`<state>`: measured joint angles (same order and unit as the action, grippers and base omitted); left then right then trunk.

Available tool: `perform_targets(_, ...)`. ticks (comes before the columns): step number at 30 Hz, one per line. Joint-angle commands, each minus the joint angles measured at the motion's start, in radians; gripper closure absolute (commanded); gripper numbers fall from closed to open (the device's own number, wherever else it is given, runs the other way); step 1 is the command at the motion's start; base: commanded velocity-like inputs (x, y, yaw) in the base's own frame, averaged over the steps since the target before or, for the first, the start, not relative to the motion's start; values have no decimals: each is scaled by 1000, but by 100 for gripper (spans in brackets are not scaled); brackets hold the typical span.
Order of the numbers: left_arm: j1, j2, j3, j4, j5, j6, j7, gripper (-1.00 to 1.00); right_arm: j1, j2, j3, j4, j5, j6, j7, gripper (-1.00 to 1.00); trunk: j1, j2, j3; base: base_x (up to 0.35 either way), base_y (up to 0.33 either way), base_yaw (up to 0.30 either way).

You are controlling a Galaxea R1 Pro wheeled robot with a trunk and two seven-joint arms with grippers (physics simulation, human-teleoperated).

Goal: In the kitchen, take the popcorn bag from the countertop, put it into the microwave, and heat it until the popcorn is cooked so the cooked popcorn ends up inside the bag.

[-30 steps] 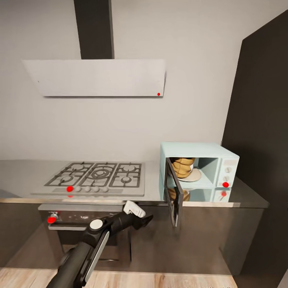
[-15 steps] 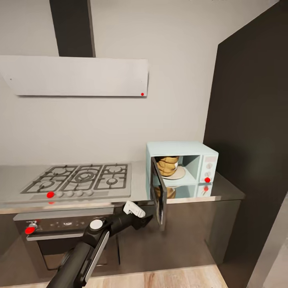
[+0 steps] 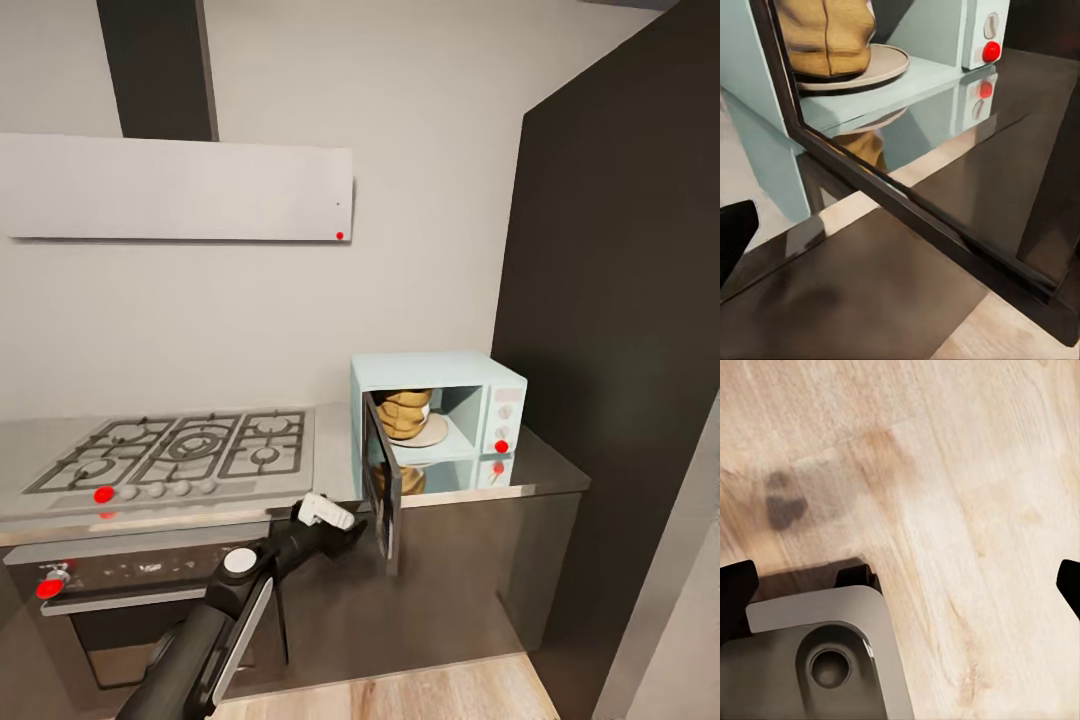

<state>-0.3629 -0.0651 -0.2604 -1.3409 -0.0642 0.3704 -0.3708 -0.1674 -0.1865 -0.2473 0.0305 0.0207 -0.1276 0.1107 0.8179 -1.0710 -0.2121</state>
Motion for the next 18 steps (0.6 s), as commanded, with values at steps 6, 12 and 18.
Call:
perform_targets(6,-1,3,6,-1,-6,-58,5,-100,-1,-1,-7,3,2,-7,3,-100,0,-1,-1,0,0,0)
perform_targets(12,-1,8,3,3,-6,-137,2,-100,-1,-1,-6,3,3,-6,4,-100,0,-1,-1,13,3,0)
perform_targets(18,-1,8,7,9,-3,-131,0,-100,-1,-1,-3,3,4,-6,4,-100,0,-1,-1,268,96,0)
